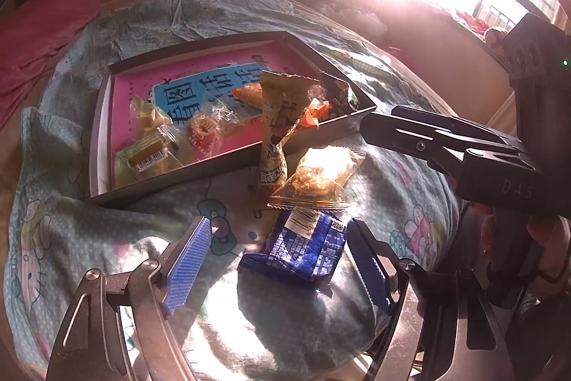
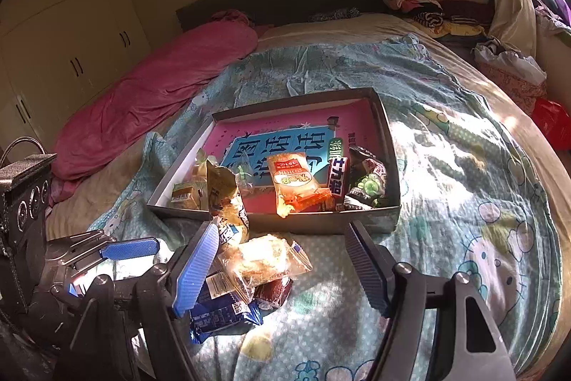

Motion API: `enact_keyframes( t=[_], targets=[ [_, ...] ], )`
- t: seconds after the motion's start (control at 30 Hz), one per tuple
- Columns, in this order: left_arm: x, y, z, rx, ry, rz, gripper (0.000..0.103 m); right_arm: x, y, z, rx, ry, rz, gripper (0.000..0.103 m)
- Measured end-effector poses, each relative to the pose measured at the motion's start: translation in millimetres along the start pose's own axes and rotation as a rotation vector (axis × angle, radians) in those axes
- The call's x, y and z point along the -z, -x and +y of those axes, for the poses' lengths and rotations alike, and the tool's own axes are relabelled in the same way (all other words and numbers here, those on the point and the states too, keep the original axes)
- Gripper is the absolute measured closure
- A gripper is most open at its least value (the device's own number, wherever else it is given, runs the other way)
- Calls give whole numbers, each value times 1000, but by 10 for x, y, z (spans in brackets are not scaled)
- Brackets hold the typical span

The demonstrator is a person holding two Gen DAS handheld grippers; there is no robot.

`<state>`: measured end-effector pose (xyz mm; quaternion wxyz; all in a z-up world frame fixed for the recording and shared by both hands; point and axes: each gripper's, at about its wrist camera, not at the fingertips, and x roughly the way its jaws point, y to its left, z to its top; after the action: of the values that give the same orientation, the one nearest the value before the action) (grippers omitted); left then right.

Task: Organize snacks
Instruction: 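Grasp the blue biscuit packet with the left tool while the right tool grasps the clear pastry bag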

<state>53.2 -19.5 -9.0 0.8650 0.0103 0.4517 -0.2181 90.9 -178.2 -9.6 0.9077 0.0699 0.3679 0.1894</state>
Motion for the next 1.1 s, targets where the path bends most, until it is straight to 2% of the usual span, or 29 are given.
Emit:
enact_keyframes(
  t=[0.47,0.77,0.93,1.1],
  targets=[
    [99,-297,-40,38,-15,81,24,207,-391,31,-65,-21,155,30],
    [104,-414,-9,26,7,91,24,220,-636,83,-53,23,169,31],
    [92,-466,-24,25,6,87,24,189,-680,133,-80,59,143,47],
    [64,-518,-9,49,22,81,23,189,-675,106,-116,48,119,53]
  ],
)
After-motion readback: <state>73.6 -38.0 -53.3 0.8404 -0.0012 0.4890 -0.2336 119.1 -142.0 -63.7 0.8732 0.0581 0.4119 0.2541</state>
